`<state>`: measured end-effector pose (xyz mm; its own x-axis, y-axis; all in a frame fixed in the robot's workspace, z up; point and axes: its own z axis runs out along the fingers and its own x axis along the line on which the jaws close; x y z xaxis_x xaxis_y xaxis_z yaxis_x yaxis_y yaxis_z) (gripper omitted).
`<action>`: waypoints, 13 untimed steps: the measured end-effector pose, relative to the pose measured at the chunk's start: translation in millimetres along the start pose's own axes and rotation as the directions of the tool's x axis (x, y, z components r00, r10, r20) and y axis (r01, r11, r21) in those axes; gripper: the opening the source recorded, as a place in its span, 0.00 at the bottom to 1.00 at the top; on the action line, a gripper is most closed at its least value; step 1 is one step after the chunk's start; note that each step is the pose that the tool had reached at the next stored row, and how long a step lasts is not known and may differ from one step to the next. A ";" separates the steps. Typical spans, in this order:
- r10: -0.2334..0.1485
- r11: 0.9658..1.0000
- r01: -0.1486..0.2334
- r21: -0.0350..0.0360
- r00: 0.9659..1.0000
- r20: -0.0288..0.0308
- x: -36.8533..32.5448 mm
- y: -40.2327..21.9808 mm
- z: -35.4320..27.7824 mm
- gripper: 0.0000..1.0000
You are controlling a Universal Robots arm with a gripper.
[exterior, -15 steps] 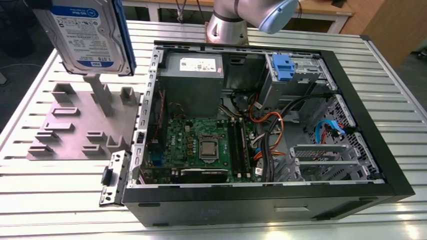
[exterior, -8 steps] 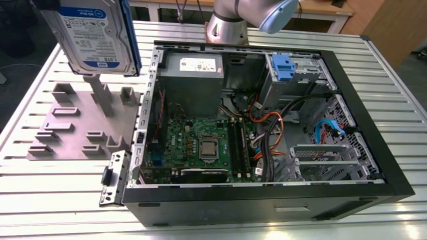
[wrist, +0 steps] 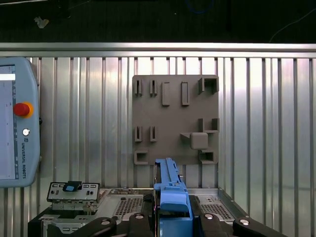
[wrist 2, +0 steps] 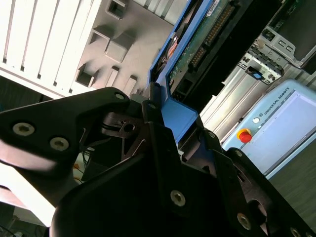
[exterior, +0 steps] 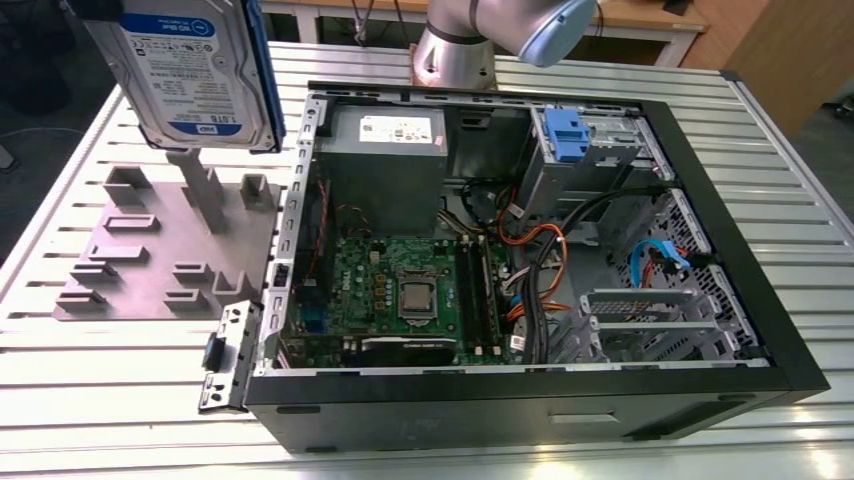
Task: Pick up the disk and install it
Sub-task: 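Pick up the disk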
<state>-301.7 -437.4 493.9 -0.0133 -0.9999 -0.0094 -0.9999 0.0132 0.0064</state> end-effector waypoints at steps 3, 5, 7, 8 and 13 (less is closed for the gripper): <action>0.000 1.000 0.000 0.000 1.000 0.000 0.0 0.0 0.0 0.37; 0.000 1.000 0.000 0.000 1.000 0.000 0.0 -0.2 0.0 0.37; 0.000 1.000 0.000 0.000 1.000 0.000 0.1 -1.4 0.0 0.37; 0.000 1.000 0.000 0.000 1.000 0.000 1.0 -1.5 0.0 0.37; 0.000 1.000 0.000 0.000 1.000 0.000 8.5 -2.2 0.5 0.37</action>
<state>-299.6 -445.9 493.2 -0.0132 -0.9999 -0.0092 -0.9999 0.0132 0.0063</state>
